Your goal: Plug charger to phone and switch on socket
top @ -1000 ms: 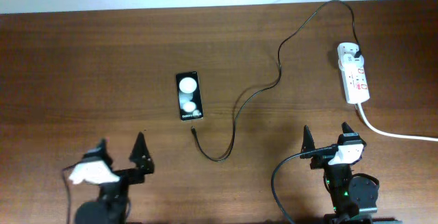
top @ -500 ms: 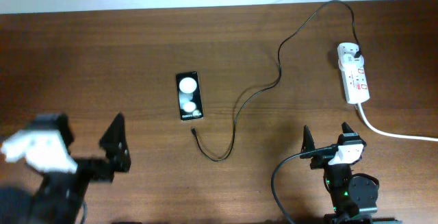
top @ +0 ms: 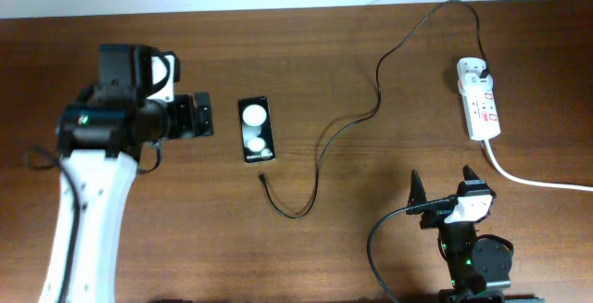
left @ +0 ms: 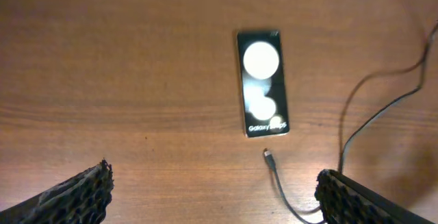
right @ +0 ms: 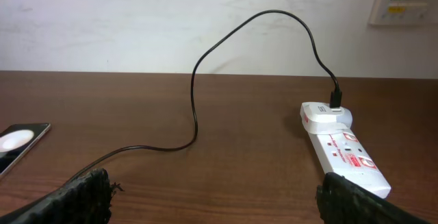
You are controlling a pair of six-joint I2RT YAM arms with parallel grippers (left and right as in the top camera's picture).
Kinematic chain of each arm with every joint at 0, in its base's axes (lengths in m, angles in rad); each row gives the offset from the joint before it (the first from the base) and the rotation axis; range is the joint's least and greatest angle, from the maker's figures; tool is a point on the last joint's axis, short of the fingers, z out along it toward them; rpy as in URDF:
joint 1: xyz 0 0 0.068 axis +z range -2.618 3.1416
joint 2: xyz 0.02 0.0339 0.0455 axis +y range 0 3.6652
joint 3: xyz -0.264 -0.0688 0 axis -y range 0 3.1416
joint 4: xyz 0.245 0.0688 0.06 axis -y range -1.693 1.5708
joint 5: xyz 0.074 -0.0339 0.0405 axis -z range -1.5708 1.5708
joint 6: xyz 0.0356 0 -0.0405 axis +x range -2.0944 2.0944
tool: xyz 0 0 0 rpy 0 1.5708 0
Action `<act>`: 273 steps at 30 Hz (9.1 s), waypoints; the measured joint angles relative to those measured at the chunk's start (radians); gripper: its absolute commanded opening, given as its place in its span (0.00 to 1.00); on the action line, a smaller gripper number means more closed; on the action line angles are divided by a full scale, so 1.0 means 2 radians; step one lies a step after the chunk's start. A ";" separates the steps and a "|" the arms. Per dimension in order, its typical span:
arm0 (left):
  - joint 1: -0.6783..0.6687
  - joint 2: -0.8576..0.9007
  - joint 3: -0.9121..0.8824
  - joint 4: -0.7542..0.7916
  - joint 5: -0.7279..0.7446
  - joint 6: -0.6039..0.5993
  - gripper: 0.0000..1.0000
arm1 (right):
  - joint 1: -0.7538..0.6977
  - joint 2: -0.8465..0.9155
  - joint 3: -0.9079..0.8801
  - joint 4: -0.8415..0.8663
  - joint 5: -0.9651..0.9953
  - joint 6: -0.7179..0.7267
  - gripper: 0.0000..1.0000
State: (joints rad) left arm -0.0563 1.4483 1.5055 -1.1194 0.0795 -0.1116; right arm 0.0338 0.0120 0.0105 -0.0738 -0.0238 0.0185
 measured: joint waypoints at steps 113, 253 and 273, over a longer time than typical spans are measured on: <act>-0.155 0.334 -0.014 0.183 -0.082 -0.155 0.99 | 0.000 0.000 0.000 0.000 0.000 0.000 0.99; -0.174 0.251 -0.032 0.129 -0.078 -0.140 0.75 | 0.000 0.000 0.000 0.000 0.000 0.000 0.99; -0.033 0.171 -0.129 0.181 0.306 -0.016 0.79 | 0.000 0.000 0.000 0.000 0.000 0.000 0.99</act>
State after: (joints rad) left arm -0.1215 1.7901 1.2476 -0.7570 0.6918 -0.1440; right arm 0.0338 0.0120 0.0105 -0.0738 -0.0238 0.0181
